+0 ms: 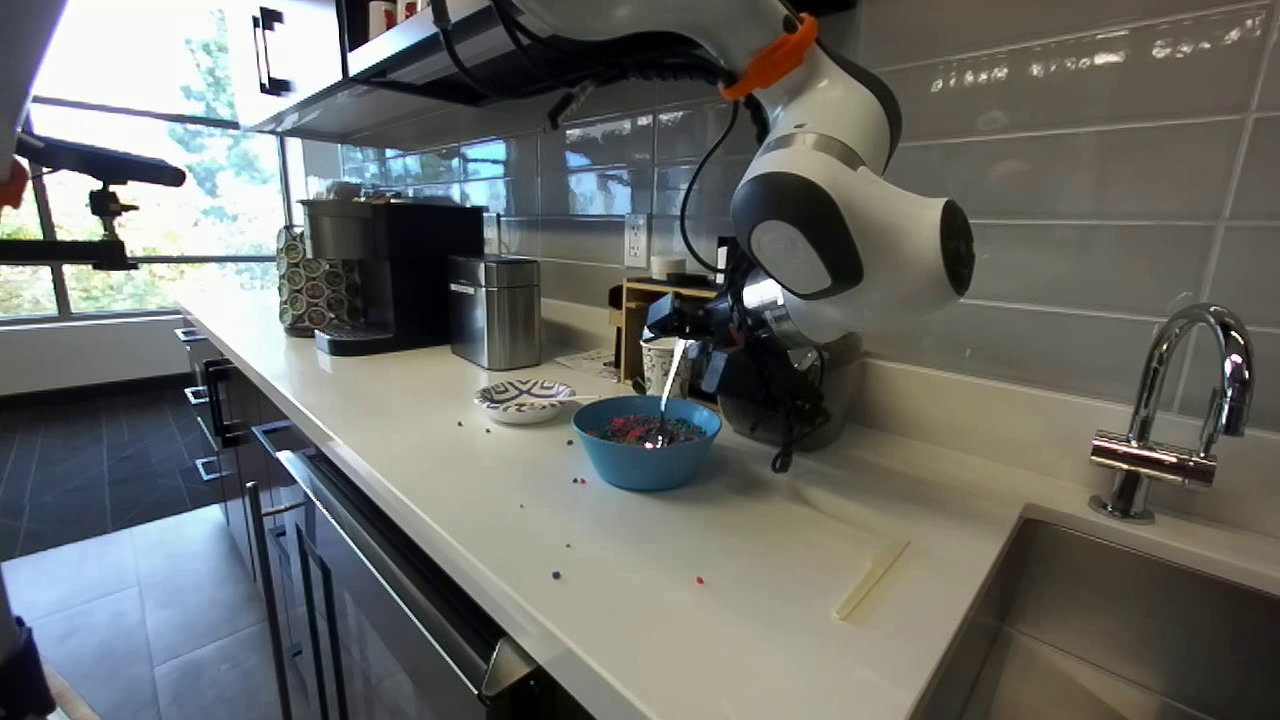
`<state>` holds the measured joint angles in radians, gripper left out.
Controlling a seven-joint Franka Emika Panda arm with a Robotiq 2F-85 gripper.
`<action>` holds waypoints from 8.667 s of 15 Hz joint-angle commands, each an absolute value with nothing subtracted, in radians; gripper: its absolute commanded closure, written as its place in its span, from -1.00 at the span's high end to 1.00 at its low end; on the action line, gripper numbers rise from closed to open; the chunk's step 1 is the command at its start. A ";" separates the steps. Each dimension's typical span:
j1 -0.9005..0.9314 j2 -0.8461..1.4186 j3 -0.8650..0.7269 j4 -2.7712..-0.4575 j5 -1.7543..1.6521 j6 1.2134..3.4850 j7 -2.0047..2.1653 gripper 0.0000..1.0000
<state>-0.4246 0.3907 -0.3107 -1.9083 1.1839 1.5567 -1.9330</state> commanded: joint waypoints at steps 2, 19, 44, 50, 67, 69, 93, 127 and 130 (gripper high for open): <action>-0.441 0.432 -0.300 -1.881 1.231 1.543 -1.965 0.42; -0.449 0.469 -0.300 -1.862 1.308 1.529 -1.972 -0.20; -0.457 0.457 -0.304 -1.876 1.314 1.500 -1.976 -0.62; -0.456 0.457 -0.303 -1.877 1.313 1.501 -1.976 -0.72; -0.454 0.453 -0.304 -1.879 1.312 1.507 -1.990 -0.82; -0.453 0.453 -0.304 -1.879 1.313 1.507 -1.991 -0.91; -0.452 0.452 -0.304 -1.880 1.313 1.508 -1.998 -1.00; -0.461 0.340 -0.332 -1.945 1.294 1.375 -2.225 -1.00; -0.460 0.315 -0.339 -1.967 1.302 1.395 -2.281 -1.00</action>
<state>-0.4574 0.3572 -0.3274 -1.9202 1.2974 1.4021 -2.2149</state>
